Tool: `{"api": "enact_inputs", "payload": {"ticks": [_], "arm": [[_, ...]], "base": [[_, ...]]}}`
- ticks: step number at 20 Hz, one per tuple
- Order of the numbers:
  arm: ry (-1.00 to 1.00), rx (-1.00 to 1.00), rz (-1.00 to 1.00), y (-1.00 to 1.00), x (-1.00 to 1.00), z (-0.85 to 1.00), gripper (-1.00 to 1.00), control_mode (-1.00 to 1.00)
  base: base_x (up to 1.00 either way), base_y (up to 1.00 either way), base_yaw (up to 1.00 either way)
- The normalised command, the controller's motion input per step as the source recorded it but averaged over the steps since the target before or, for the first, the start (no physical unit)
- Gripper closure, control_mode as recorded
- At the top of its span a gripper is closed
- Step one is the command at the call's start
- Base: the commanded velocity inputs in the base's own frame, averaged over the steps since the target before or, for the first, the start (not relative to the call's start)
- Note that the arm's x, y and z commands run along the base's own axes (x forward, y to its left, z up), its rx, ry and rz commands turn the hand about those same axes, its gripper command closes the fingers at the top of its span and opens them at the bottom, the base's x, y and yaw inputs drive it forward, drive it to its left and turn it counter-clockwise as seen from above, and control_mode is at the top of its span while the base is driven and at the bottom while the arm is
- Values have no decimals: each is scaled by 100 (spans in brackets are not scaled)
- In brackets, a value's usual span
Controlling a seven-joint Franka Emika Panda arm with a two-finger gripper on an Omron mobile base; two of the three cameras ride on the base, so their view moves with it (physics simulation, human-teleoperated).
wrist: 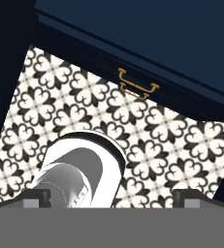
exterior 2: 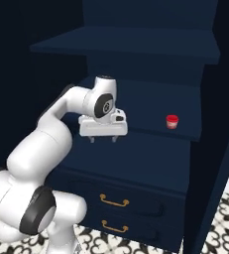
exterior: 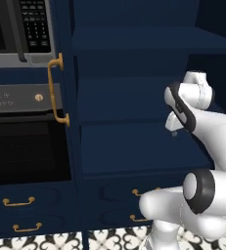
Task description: From the different types of pastries on the counter, select a croissant and place it on the cutting board. Then retrieve a jar of jam from the cabinet and place it alongside the croissant on the cutting board.
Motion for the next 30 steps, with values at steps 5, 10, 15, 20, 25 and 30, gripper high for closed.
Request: {"api": "enact_inputs", "payload": {"ticks": [5,10,15,20,25,30], "arm": [[0,0,0,0,0,0,-100,100],[0,0,0,0,0,0,-100,100],[1,1,-17,-8,-7,-5,-100,-100],[-4,0,-40,-9,7,2,-100,-100],[-8,-4,-35,-12,48,10,-100,-100],[-8,-26,-39,-44,28,6,-100,-100]], "base": [[3,0,0],[0,0,0],[0,0,0],[0,0,0],[0,0,0],[0,0,0]]}}
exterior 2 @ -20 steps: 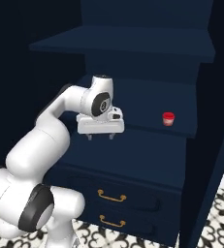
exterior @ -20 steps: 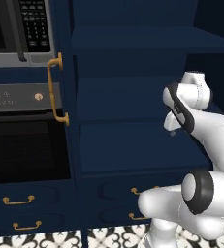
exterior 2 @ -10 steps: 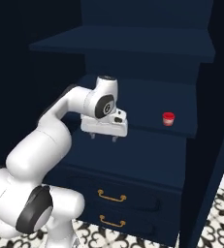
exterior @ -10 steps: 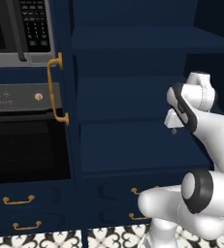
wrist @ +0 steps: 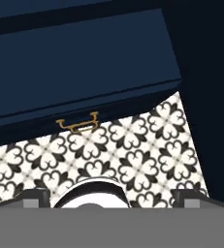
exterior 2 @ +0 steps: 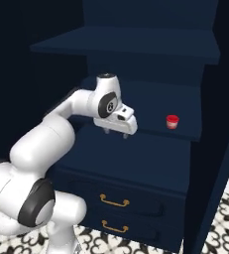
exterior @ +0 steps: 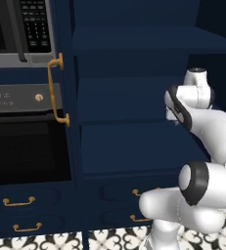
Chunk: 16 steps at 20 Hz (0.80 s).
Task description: From the different types of pastries on the counter, select a croissant and place it on the cutting board. Then retrieve a jar of jam from the cabinet and place it alongside the croissant on the cutting board.
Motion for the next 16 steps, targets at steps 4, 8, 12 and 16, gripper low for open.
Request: {"api": "enact_inputs", "payload": {"ticks": [4,8,12,16], "arm": [[0,-22,-45,-59,-57,28,-100,-100],[-15,-7,-38,-16,-29,31,-100,-100],[-18,-8,-20,-7,44,21,-100,-100],[-23,-15,-10,-38,39,6,-100,-100]], "base": [[0,0,0],[0,0,0],[0,0,0],[0,0,0]]}}
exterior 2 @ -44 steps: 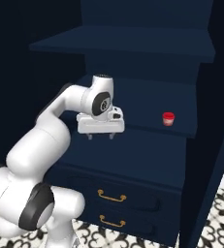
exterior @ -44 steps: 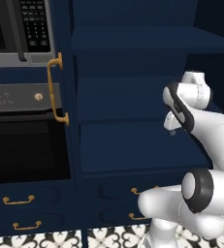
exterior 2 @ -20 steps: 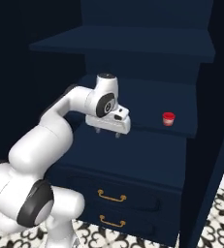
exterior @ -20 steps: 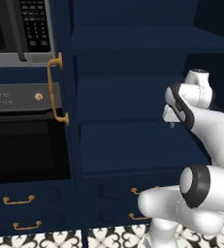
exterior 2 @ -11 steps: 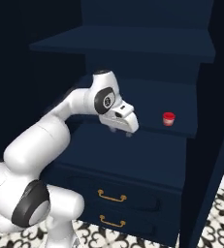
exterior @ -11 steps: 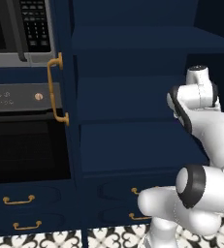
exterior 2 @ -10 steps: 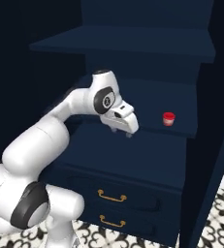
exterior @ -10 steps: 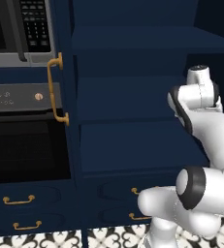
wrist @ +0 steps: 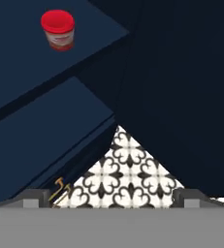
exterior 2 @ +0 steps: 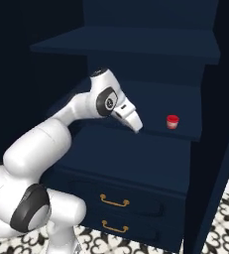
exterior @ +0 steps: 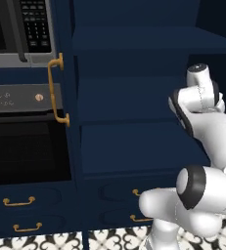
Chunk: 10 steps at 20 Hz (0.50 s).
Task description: From the different types of pastries on the counter, select a croissant and place it on the cutting board. Then retrieve a jar of jam from the cabinet and place it alongside the croissant on the cutting board.
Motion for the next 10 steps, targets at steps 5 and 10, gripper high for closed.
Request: {"api": "enact_inputs", "payload": {"ticks": [5,10], "arm": [[-26,-10,-1,-51,-1,18,-100,-100],[-22,-1,5,-44,-5,19,-100,-100]], "base": [[0,0,0],[0,0,0]]}}
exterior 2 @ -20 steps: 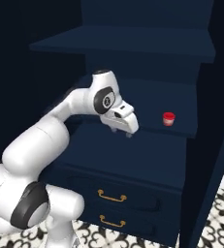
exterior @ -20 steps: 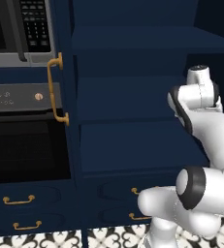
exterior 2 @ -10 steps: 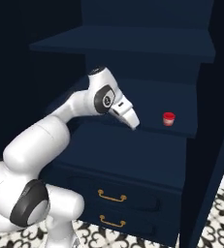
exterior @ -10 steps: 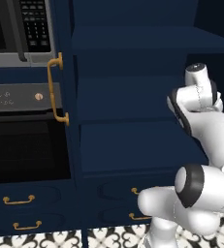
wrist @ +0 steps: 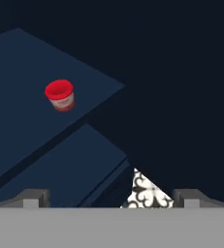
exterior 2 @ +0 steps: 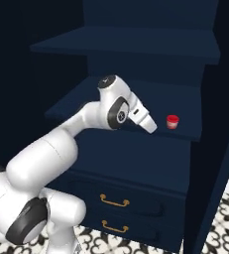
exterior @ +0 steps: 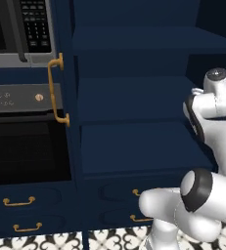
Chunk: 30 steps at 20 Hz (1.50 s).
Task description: From the different types of pastries on the counter, select a croissant and place it on the cutting board. Then retrieve a jar of jam from the cabinet and place it alongside the croissant on the cutting board.
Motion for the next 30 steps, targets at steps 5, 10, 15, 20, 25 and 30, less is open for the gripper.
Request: {"api": "enact_inputs", "payload": {"ticks": [5,10,15,20,25,30], "arm": [[-2,0,13,-25,16,0,-100,-100],[0,0,11,-11,42,2,-100,-100],[-1,-1,4,-2,32,8,-100,-100],[0,0,0,-4,34,0,-100,-100],[-3,0,0,-7,45,0,-100,-100],[-5,0,0,-16,20,-3,-100,-100]], "base": [[0,0,0],[0,0,0],[0,0,0],[0,0,0],[0,0,0],[0,0,0]]}}
